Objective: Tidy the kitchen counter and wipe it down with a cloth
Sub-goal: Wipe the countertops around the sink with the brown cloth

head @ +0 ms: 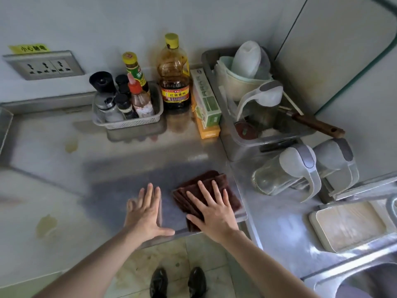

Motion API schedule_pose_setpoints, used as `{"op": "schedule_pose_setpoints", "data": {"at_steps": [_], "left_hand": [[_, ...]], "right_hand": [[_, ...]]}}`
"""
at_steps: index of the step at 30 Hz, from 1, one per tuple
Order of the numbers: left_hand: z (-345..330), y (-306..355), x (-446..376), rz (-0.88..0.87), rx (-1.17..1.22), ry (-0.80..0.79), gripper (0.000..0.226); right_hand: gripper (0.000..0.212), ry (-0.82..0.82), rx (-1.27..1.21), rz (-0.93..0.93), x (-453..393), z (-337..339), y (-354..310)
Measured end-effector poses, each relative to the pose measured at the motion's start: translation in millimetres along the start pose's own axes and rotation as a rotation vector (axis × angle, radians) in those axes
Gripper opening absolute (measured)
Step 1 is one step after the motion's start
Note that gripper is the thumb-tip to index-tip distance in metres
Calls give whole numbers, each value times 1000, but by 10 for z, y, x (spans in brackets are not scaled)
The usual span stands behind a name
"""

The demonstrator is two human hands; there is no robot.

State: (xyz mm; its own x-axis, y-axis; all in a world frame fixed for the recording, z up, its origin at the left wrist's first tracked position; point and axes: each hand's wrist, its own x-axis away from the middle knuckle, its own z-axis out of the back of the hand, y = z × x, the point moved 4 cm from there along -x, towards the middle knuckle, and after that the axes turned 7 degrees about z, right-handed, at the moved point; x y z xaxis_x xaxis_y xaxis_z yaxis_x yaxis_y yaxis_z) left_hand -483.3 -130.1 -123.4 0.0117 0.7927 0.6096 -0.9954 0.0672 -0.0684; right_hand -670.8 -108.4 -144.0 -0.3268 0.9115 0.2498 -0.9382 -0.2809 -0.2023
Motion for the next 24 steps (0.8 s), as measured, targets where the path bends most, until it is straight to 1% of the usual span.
{"op": "schedule_pose_setpoints", "data": {"at_steps": [1,2,5,6,7,8,10,11,12,13,14,15,17,19,20,21,22,24], "left_hand": [[2,-1,-3,4,-1,-4,132],[-3,1,-11,8,0,-7,132],[-22,6,-6,3,-6,2,131],[-26,4,-2,0,0,15,131],[-25,-3,3,-4,13,30,131],[-20,-15,4,-10,27,45,130],[-20,-37,11,-28,57,63,130],[-20,-37,22,-37,75,71,129],[-15,-36,27,-43,89,80,129],[-14,-42,29,-47,94,85,129],[-19,-49,30,-49,96,84,129],[-22,-64,30,-53,103,83,130],[-52,-97,29,-79,138,99,131],[-90,-135,49,-120,183,170,130],[-124,-179,64,-116,198,216,125],[-160,-242,82,-89,220,244,121],[-184,-324,112,-44,238,236,122],[-229,-488,155,19,254,218,131]], "right_hand": [[62,-24,-3,10,-46,47,99],[63,-21,-14,-40,-101,109,173],[61,84,-132,-307,-292,190,173],[59,100,-189,-369,-339,195,85],[57,104,-231,-391,-366,179,-17],[56,110,-236,-348,-363,168,-128],[54,107,-122,-85,-279,123,-328],[53,56,-53,41,-204,81,-363],[53,22,13,124,-152,51,-320],[54,-15,46,153,-139,43,-228],[57,-19,54,127,-155,67,-104],[61,-5,42,63,-187,108,37],[64,43,-49,-165,-263,179,277],[60,88,-135,-359,-321,219,305],[60,90,-176,-407,-332,208,227],[60,79,-197,-406,-343,189,85],[60,68,-186,-342,-331,148,-97],[58,45,-88,-87,-227,46,-503]]}}
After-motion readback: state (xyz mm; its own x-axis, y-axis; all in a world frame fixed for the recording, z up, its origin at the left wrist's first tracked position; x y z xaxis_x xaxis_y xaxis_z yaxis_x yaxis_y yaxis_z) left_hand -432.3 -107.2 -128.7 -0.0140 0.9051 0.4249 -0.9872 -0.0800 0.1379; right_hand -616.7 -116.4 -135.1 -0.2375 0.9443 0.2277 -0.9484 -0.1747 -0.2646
